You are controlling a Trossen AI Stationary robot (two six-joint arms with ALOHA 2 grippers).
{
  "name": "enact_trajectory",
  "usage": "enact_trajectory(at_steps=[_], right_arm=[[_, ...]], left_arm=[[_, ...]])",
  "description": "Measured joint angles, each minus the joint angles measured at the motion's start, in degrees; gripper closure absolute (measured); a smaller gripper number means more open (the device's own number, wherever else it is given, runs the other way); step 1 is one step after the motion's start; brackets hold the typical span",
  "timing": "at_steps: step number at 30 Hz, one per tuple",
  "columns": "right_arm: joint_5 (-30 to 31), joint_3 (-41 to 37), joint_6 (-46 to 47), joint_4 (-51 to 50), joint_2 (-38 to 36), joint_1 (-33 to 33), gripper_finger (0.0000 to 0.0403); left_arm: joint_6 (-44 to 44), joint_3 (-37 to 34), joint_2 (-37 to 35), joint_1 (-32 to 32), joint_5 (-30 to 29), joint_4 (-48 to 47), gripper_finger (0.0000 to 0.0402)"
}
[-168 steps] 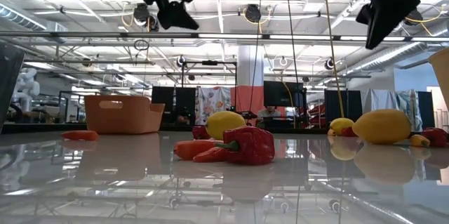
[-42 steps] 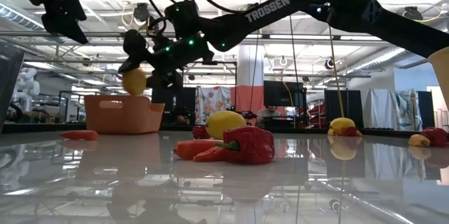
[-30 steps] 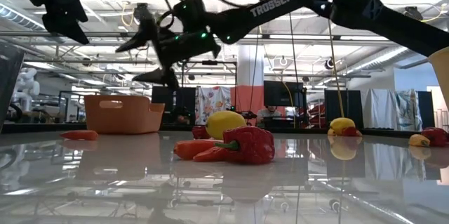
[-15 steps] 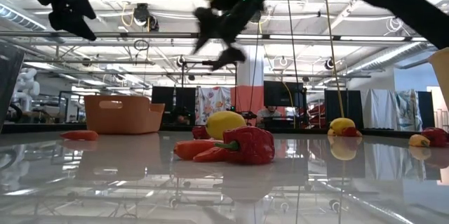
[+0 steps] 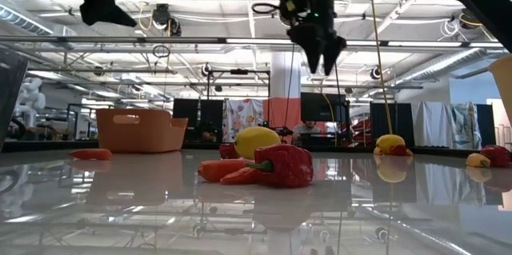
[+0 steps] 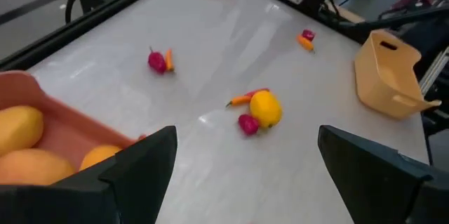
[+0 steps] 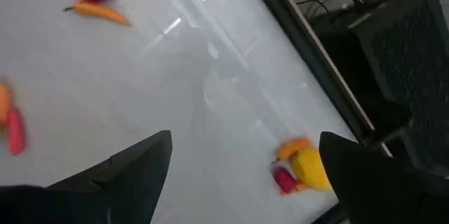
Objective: Sort produce into baskets
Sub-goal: Put the lemon into the orange bin
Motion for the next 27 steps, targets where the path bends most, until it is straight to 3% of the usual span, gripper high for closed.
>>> enact_trajectory(at_steps=[7, 17, 27], right_arm=[[0.4, -13.1, -9.0, 0.8, -4.3, -8.1, 0.005], [0.4, -35.9, -17.1, 14.4, -11.2, -16.8, 0.005], [0.4, -44.8, -25.1, 24.0, -12.0, -20.7, 0.005]], left_arm=[[-4.3, 0.0, 4.3, 0.0, -4.5, 2.1, 0.0049], [-6.5, 0.0, 13.0, 0.6, -8.6, 14.1, 0.0049], [-6.7, 0.0, 22.6, 4.1, -4.9, 27.5, 0.0049]])
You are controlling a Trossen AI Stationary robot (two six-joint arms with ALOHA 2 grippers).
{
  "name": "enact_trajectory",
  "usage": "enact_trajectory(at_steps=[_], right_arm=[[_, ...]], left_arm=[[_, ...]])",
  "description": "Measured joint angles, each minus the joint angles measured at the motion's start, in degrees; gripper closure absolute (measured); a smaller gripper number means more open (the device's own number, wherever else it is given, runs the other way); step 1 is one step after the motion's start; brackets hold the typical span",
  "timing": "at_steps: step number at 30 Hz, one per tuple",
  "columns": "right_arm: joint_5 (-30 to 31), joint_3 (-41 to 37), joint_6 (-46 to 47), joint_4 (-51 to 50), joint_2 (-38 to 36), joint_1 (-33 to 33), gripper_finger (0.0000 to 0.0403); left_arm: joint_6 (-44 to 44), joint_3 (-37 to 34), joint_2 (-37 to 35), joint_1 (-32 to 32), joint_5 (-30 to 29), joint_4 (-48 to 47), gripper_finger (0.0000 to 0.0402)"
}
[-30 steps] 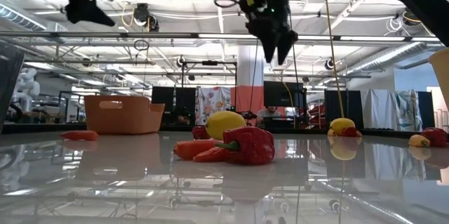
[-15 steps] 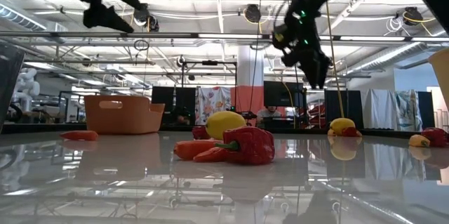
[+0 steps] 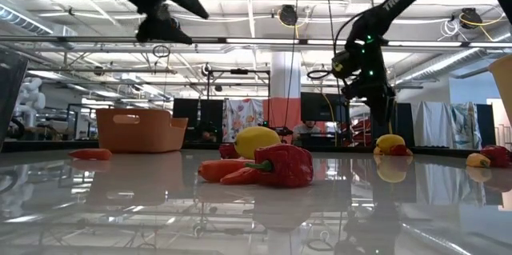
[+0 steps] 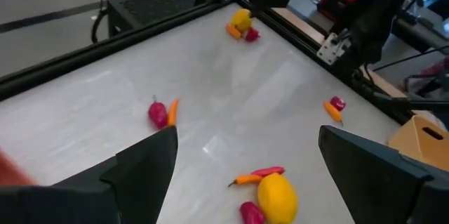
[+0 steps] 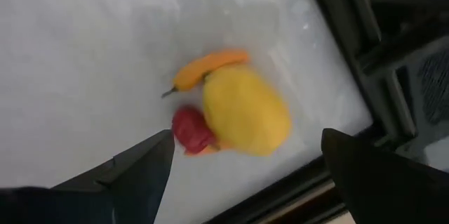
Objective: Sort produce into baskets
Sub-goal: Put the lemon into the orange bin
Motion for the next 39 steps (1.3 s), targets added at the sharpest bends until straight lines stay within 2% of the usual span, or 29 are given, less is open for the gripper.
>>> enact_trajectory(at_steps=[6, 10, 29, 39], right_arm=[[-0.1, -1.0, -7.8, 1.6, 0.0, -0.1, 0.005], [-0.1, -2.1, -8.7, 4.2, 0.0, -0.2, 0.005], [2.6, -9.7, -11.4, 8.8, 0.3, -0.2, 0.005], [3.9, -10.1, -9.6, 11.7, 0.3, -0.2, 0.0051]], left_arm=[[-3.2, 0.0, 3.8, 1.6, 5.1, 2.2, 0.0049], [-4.5, 0.0, 5.1, 1.8, 7.3, 1.9, 0.0049], [-4.5, 0.0, 5.1, 1.7, 8.9, 1.8, 0.0049], [-4.6, 0.0, 5.1, 0.8, 9.0, 1.7, 0.0049]])
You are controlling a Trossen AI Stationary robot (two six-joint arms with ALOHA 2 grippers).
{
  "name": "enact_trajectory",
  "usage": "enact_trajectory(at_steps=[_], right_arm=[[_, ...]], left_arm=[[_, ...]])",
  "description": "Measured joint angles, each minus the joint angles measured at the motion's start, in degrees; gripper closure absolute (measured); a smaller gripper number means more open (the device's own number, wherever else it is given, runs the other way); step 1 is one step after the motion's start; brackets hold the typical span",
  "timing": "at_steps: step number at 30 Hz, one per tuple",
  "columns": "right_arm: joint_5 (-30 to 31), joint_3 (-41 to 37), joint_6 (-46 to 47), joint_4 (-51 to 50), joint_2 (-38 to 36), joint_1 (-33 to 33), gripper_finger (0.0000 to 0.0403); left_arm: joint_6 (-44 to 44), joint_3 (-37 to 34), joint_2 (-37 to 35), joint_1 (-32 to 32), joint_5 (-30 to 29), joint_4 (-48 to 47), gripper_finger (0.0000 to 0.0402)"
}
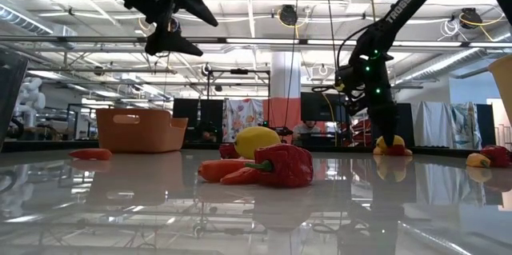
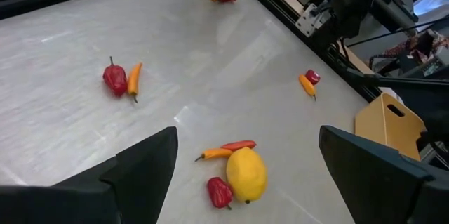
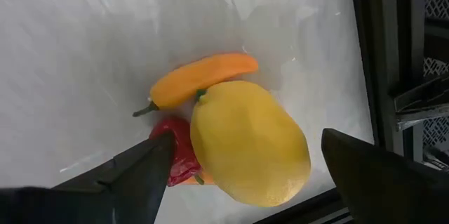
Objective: Sort produce into baskets
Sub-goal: Put the lemon into the orange bin
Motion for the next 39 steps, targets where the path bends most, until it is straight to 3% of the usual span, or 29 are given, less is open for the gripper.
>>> enact_trajectory(at_steps=[25, 39], right_arm=[[-0.7, 0.1, 7.8, -4.4, 0.0, 0.0, 0.0051], [-2.8, 4.2, 9.2, -5.2, -0.1, -0.5, 0.0051]], left_arm=[[0.2, 0.0, 0.0, 0.0, 0.0, -0.2, 0.0049], [0.2, 0.0, 0.0, 0.0, -0.1, -0.5, 0.0049]])
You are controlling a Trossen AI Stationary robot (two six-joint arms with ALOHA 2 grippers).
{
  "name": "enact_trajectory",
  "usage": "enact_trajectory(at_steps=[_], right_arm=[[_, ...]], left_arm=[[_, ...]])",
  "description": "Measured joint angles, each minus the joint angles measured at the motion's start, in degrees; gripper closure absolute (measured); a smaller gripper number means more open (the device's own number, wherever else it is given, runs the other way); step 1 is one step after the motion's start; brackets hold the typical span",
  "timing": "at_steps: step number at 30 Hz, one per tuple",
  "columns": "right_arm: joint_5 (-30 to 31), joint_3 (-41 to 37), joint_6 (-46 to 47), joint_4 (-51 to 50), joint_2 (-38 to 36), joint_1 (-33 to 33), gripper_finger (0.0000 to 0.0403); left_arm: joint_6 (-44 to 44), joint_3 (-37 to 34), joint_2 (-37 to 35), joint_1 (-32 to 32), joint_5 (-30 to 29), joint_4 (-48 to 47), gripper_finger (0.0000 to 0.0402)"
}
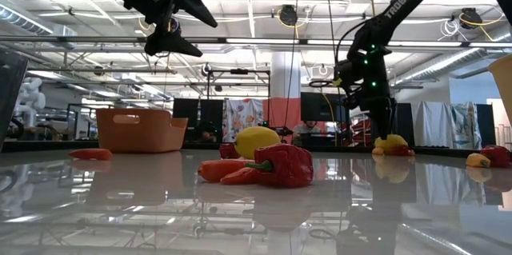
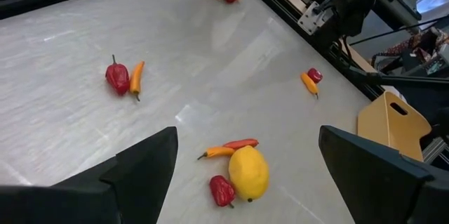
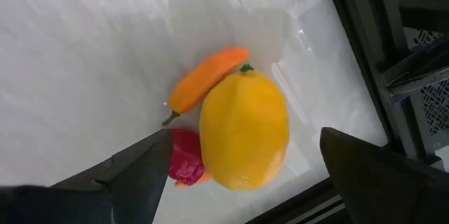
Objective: Sort produce into baskets
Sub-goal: Put the lemon into the orange bin
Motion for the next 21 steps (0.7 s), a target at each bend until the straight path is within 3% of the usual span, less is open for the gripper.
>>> enact_trajectory(at_steps=[21], right_arm=[[-3.0, -2.5, 3.2, 3.7, 0.0, -2.7, 0.0051]], left_arm=[[0.0, 0.0, 0.0, -0.1, -0.1, -1.4, 0.0049]])
